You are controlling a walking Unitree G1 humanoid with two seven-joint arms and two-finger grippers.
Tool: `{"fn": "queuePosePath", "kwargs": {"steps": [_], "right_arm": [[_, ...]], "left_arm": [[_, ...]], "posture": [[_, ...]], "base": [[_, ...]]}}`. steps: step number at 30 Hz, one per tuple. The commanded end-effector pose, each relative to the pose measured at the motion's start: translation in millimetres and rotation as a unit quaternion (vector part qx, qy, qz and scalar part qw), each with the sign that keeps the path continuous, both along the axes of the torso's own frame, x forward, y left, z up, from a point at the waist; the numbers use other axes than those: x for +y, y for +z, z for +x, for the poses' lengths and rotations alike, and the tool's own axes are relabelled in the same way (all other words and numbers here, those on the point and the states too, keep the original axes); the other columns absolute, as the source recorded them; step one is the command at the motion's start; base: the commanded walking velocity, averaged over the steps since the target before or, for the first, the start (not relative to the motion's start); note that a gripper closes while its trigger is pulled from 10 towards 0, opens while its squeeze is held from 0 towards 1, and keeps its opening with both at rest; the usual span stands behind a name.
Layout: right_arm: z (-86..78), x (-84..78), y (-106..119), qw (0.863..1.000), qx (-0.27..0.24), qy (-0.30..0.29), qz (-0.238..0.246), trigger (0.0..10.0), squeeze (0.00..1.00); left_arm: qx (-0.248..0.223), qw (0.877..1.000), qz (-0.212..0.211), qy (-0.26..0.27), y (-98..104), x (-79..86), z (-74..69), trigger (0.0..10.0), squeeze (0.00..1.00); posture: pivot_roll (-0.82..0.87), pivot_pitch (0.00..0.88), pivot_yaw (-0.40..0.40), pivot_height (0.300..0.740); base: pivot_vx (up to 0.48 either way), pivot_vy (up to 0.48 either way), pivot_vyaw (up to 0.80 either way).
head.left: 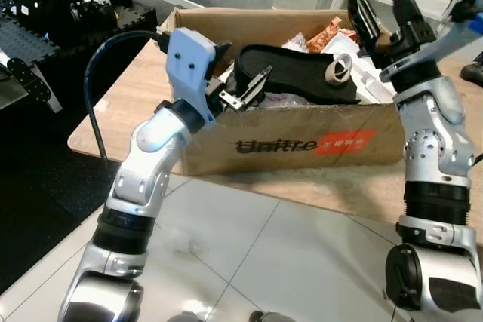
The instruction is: Picking trash to rubbish bin
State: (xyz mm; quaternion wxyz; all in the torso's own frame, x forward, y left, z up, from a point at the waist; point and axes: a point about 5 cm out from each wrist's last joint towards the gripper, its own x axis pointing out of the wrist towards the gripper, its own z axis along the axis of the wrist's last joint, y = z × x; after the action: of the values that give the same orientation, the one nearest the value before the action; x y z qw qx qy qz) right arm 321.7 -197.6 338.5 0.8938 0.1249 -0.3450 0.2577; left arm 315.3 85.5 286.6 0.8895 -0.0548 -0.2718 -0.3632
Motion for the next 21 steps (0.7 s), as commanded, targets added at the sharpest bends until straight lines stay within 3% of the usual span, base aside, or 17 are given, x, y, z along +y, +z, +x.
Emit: {"fn": "queuePosePath", "kwargs": {"steps": [1, 4, 6, 7, 10, 14, 16, 20, 21], "right_arm": [[-14.2, 16.7, 1, 0.995, -0.02, 0.095, -0.017, 10.0, 0.0], [-21.4, 25.7, -4, 0.989, -0.021, 0.143, -0.042, 10.0, 0.0], [-36.7, 43.4, -21, 0.967, -0.015, 0.228, -0.109, 10.0, 0.0], [-36.7, 43.4, -21, 0.967, -0.015, 0.228, -0.109, 10.0, 0.0], [-54.0, 60.1, -46, 0.932, 0.005, 0.311, -0.186, 10.0, 0.0], [-59.5, 65.1, -56, 0.918, 0.022, 0.342, -0.201, 10.0, 0.0], [-60.3, 73.3, -74, 0.899, 0.064, 0.377, -0.213, 10.0, 0.0], [-58.0, 77.7, -90, 0.887, 0.1, 0.39, -0.226, 10.0, 0.0], [-54.3, 79.3, -105, 0.88, 0.133, 0.387, -0.242, 10.0, 0.0]], "left_arm": [[0.001, 0.997, -0.065, -0.033, 13, 6.3, -5.7, 10.0, 0.0], [0.012, 0.995, -0.089, -0.049, 15, 11.0, -7.4, 10.0, 0.0], [0.024, 0.991, -0.111, -0.074, 15, 20.7, -11.4, 10.0, 0.0], [0.024, 0.991, -0.111, -0.074, 15, 20.7, -11.4, 10.0, 0.0], [0.03, 0.985, -0.129, -0.11, 14, 33.1, -19.2, 10.0, 0.0], [0.029, 0.982, -0.131, -0.131, 13, 39.1, -24.7, 10.0, 0.0], [0.036, 0.978, -0.126, -0.165, 5, 51.9, -34.9, 10.0, 0.0], [0.047, 0.975, -0.118, -0.183, -3, 58.9, -40.4, 10.0, 0.0], [0.061, 0.975, -0.103, -0.187, -12, 61.0, -42.2, 10.0, 0.0]], "posture": [[0.03, 0.105, -0.03, 0.74], [0.04, 0.105, -0.031, 0.74], [0.05, 0.108, -0.035, 0.74], [0.05, 0.108, -0.035, 0.74], [0.05, 0.108, -0.035, 0.74], [0.06, 0.11, -0.038, 0.74], [0.06, 0.11, -0.041, 0.74], [0.06, 0.11, -0.041, 0.74], [0.07, 0.108, -0.045, 0.74]], "base": [[0.0, 0.0, 0.0], [0.0, 0.0, 0.0], [-0.124, 0.0, 0.0], [-0.247, 0.0, 0.0], [-0.251, 0.0, 0.0], [-0.321, 0.0, 0.0], [-0.42, 0.0, 0.0], [-0.438, 0.0, 0.0], [-0.45, 0.0, 0.0]]}}
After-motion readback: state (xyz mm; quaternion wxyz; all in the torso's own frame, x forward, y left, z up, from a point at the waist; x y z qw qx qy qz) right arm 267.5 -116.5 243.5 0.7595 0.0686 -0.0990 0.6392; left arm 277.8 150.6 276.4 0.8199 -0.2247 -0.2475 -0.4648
